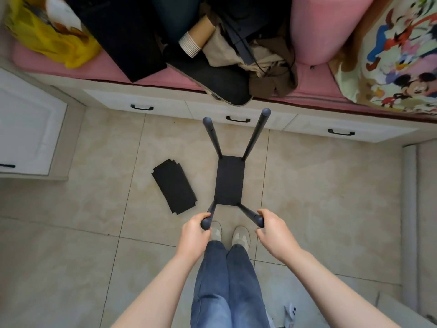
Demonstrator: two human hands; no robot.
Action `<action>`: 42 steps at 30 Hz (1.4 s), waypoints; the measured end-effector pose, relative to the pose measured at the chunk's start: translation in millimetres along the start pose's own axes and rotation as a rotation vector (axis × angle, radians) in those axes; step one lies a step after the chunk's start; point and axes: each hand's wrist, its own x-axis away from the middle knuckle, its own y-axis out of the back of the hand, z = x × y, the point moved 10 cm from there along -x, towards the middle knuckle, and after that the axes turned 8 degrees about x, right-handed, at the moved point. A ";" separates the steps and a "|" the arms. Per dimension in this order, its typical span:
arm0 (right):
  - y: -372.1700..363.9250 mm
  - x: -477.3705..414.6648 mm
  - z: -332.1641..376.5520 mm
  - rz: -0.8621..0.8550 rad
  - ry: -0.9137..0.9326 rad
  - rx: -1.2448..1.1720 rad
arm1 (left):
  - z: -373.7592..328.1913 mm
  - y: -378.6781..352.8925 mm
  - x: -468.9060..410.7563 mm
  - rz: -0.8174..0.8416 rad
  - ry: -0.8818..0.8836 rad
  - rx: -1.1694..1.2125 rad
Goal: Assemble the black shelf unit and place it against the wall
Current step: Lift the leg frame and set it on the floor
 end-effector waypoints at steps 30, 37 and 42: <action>-77.2 188.1 358.0 0.114 0.749 0.791 | 125.2 298.4 263.9 -0.533 0.167 -0.160; -167.8 228.3 478.9 0.153 0.948 0.884 | 217.8 399.1 316.6 -0.698 0.280 -0.076; -230.1 258.5 560.2 0.209 1.062 0.910 | 278.4 449.8 359.6 -0.791 0.374 0.012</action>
